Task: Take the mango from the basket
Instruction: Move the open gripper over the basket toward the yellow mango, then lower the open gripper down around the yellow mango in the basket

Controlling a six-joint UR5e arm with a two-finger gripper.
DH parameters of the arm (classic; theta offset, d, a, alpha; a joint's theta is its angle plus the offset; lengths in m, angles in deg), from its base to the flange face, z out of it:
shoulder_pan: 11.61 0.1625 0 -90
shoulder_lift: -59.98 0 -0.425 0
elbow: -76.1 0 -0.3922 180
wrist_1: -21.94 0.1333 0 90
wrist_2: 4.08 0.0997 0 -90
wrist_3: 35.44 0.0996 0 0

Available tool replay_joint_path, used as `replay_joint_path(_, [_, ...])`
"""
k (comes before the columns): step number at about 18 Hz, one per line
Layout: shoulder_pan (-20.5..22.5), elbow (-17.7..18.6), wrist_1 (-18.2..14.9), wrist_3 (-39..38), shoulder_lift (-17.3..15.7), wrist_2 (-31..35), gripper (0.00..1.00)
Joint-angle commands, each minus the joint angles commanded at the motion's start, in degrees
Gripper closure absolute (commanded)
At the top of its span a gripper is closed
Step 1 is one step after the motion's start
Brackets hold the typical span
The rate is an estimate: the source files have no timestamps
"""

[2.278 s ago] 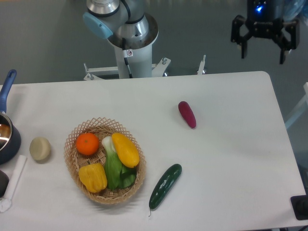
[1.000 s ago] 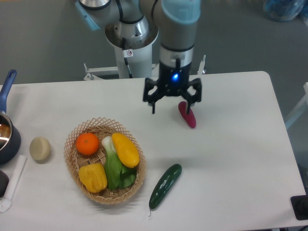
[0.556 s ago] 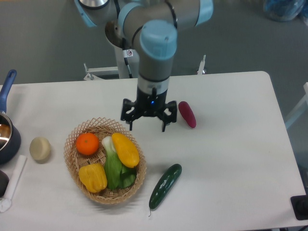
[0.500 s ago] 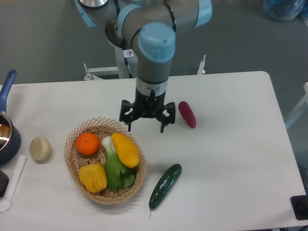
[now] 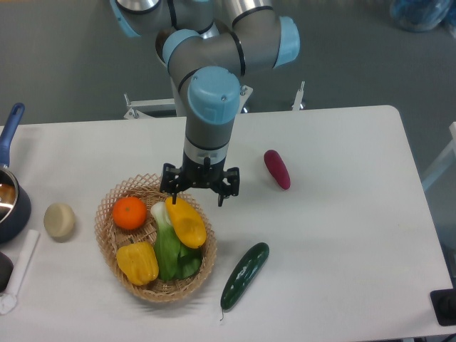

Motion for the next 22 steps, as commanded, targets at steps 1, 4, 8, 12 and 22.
replay_joint_path(1, [-0.1, -0.1, 0.3, -2.3, 0.7, 0.3, 0.00])
replay_joint_path(4, [-1.9, 0.3, 0.4, -3.8, 2.2, 3.3, 0.00])
replay_joint_path(8, [-2.8, 0.6, 0.3, -4.7, 2.8, 5.4, 0.00])
replay_joint_path(12, [-3.5, 1.1, -0.3, -5.7, 2.5, 5.8, 0.00])
replay_joint_path(22, [-4.5, 1.1, -0.3, -9.6, 3.3, 6.7, 0.00])
